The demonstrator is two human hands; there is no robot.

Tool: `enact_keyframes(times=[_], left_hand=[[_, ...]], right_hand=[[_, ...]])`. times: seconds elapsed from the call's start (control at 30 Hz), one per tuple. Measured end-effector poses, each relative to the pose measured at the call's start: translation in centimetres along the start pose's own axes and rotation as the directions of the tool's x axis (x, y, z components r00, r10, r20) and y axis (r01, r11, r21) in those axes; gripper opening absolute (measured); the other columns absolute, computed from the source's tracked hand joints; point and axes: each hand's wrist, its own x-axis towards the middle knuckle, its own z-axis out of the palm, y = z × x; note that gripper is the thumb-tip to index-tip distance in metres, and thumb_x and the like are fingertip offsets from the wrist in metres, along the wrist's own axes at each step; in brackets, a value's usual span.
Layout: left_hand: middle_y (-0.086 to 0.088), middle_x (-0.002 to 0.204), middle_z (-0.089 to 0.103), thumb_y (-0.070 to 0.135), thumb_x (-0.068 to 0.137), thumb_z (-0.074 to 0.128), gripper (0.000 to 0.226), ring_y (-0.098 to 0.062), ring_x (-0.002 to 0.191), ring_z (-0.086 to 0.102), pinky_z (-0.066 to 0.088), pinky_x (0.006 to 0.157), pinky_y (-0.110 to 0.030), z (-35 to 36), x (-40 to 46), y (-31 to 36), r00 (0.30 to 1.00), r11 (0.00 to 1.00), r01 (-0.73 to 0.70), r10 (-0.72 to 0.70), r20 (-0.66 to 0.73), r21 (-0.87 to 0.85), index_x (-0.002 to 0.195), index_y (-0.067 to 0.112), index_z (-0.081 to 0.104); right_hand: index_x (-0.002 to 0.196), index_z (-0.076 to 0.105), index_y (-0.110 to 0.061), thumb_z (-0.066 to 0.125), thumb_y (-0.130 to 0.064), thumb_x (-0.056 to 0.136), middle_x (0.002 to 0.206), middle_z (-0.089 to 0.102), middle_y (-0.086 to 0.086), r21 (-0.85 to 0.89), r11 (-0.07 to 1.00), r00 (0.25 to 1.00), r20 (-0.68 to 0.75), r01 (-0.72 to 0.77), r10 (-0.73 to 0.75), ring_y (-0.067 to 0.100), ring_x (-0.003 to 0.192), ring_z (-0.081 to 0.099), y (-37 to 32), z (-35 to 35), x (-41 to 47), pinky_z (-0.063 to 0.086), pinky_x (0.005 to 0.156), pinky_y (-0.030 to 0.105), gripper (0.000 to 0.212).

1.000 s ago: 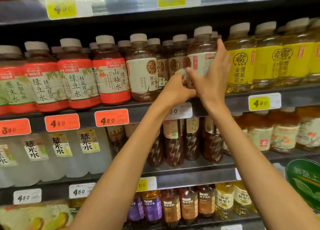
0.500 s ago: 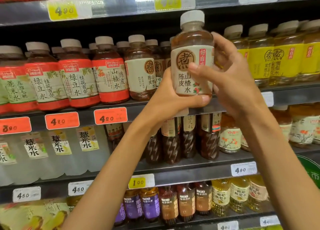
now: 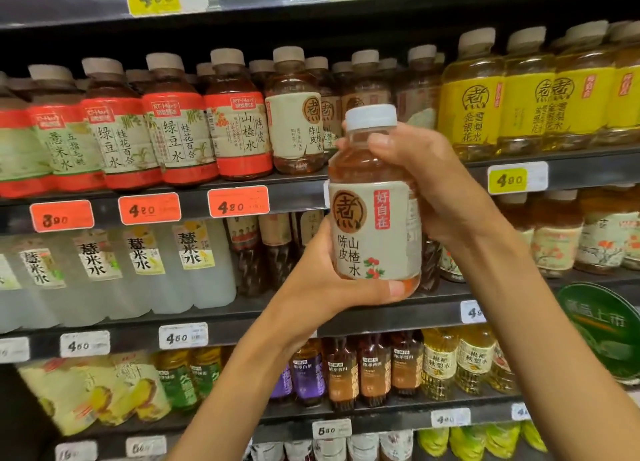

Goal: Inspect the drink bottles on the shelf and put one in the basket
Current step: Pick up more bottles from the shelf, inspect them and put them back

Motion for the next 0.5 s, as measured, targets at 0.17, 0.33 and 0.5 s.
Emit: enact_keyframes(times=[0.17, 0.33, 0.5], left_hand=[[0.014, 0.113, 0.065, 0.027, 0.061, 0.087, 0.073, 0.004, 0.103, 0.062, 0.050, 0.079, -0.008, 0.6, -1.2, -0.1, 0.984, 0.986, -0.030, 0.058, -0.168, 0.163, 0.121, 0.034, 0.046], [0.018, 0.108, 0.069, 0.046, 0.049, 0.082, 0.073, 0.003, 0.100, 0.064, 0.053, 0.076, -0.013, 0.4, -2.2, -0.1, 0.984, 0.989, 0.028, -0.001, -0.180, 0.147, 0.115, 0.038, 0.050], [0.014, 0.111, 0.071, 0.041, 0.051, 0.078, 0.073, -0.007, 0.104, 0.067, 0.055, 0.081, -0.024, 0.1, -3.2, -0.1, 0.998, 0.997, 0.054, -0.056, 0.020, 0.055, 0.119, 0.030, 0.053]], right_hand=[[0.106, 0.067, -0.012, 0.070, -0.018, 0.087, 0.096, 0.073, 0.003, -0.195, 0.975, 0.967, -0.203, 0.111, -0.151, 0.011, 0.087, 0.070, 0.0, 2.9, -1.8, 0.054, 0.071, 0.021, 0.020], [0.111, 0.067, -0.016, 0.072, -0.028, 0.084, 0.097, 0.075, -0.003, -0.196, 0.981, 0.990, -0.140, 0.007, -0.035, 0.008, 0.090, 0.070, -0.9, 2.9, -1.9, 0.053, 0.073, 0.020, 0.030], [0.119, 0.060, -0.006, 0.055, -0.042, 0.088, 0.108, 0.069, 0.007, 0.134, 0.979, 0.986, 0.077, -0.157, 0.147, 0.022, 0.107, 0.063, -0.7, 0.6, -1.2, 0.050, 0.096, 0.039, 0.047]])
